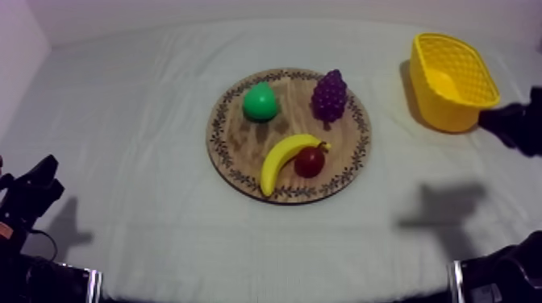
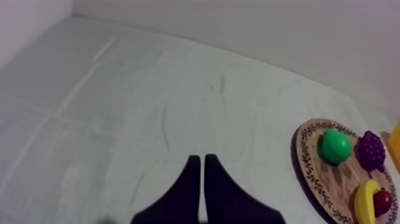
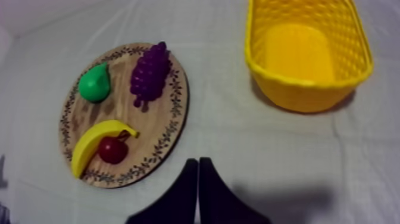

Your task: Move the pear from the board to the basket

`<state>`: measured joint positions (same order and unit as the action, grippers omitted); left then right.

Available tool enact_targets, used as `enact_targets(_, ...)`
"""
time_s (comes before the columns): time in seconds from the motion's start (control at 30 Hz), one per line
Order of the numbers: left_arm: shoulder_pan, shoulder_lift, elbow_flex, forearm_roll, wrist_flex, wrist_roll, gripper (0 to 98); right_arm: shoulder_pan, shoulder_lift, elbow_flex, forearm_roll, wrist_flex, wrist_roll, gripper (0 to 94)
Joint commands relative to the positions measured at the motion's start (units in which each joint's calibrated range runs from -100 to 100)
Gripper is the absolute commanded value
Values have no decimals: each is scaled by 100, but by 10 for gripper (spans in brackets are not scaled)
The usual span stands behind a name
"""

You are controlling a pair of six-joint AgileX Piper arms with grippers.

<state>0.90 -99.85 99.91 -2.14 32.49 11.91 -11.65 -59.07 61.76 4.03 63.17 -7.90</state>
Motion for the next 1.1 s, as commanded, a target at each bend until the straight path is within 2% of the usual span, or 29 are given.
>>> enact_targets(0.0,0,2,-2,1,0,-1,1,-135,1360,-2236,14,806,104,5)
enact_targets(0.3,0,2,-2,1,0,-1,1,-949,3679,-4668,450,1927,-105,4)
enact_targets(0.63,0,2,-2,1,0,-2,1,-1520,6094,-6756,460,2680,-400,5)
enact_targets(1.07,0,2,-2,1,0,-2,1,-1794,8698,-9384,453,3309,-935,15)
